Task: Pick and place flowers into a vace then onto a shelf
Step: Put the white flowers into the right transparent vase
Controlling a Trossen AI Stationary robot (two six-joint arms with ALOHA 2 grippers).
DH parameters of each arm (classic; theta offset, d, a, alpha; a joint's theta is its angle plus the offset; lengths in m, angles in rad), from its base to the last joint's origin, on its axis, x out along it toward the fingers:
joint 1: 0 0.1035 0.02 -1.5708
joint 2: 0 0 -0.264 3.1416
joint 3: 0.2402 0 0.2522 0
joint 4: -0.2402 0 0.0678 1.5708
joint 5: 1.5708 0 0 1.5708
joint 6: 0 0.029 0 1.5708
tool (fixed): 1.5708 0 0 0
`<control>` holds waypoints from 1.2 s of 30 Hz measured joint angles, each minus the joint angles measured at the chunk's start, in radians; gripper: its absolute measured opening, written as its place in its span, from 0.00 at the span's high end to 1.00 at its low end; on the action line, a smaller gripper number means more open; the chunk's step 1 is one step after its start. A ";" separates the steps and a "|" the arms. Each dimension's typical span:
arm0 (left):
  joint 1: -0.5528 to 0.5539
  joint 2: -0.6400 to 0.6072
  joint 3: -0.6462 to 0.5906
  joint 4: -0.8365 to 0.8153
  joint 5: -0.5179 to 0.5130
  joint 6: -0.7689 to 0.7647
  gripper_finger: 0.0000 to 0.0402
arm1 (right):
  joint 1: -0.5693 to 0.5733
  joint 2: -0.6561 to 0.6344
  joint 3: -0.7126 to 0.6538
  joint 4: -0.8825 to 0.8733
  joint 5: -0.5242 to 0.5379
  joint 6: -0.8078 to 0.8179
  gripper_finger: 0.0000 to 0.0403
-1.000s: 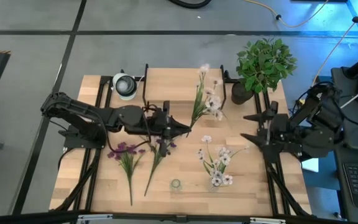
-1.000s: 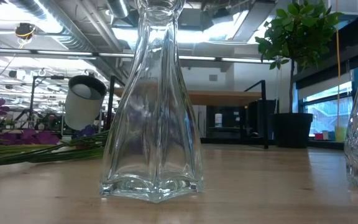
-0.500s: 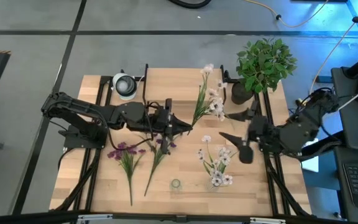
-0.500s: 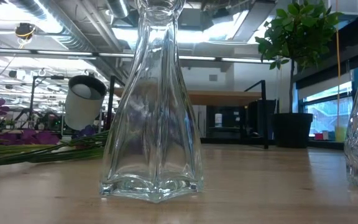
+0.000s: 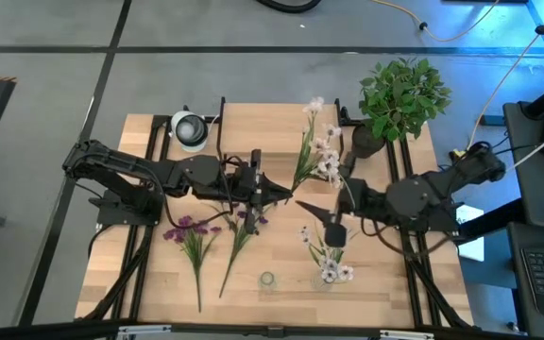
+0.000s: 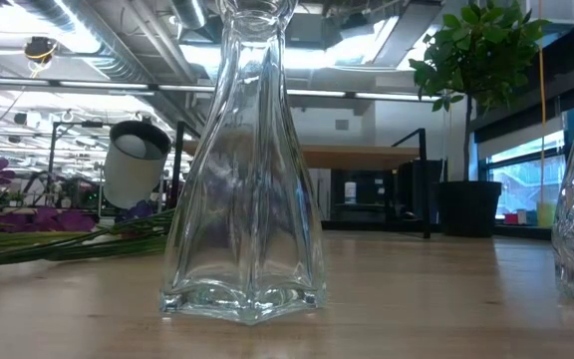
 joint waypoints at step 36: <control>0.000 -0.001 0.000 -0.019 0.036 0.033 0.96 | -0.093 0.003 0.000 0.100 -0.227 -0.010 0.97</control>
